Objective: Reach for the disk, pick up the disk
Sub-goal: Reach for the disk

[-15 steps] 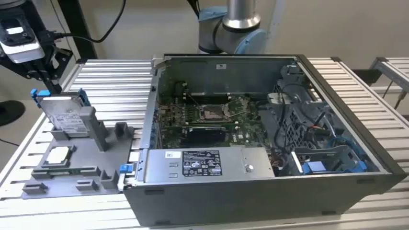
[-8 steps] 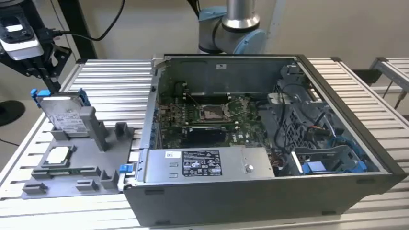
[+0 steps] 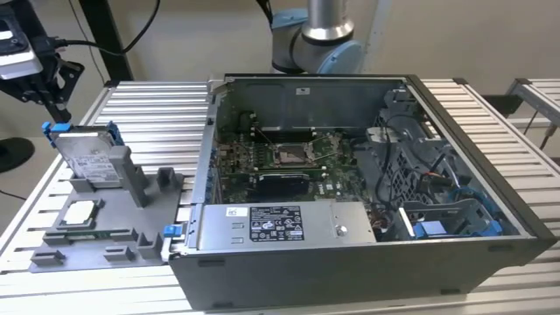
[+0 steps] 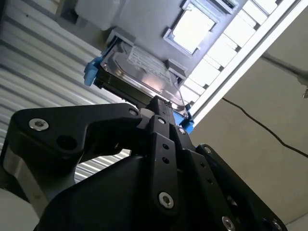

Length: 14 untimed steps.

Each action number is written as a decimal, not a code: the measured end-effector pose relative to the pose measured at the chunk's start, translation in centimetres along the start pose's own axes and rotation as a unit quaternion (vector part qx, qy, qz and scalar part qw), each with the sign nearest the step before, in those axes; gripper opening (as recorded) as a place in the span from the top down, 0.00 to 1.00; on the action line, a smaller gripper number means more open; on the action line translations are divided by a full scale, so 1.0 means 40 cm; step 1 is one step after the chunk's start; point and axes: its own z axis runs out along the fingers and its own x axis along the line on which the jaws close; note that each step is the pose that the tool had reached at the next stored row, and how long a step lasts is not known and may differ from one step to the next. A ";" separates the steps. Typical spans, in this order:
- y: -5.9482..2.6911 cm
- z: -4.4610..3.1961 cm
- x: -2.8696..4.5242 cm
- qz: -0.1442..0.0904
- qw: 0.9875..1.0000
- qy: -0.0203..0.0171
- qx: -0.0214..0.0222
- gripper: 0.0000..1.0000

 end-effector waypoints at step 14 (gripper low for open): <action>0.046 0.003 0.034 0.000 1.000 0.000 0.000 1.00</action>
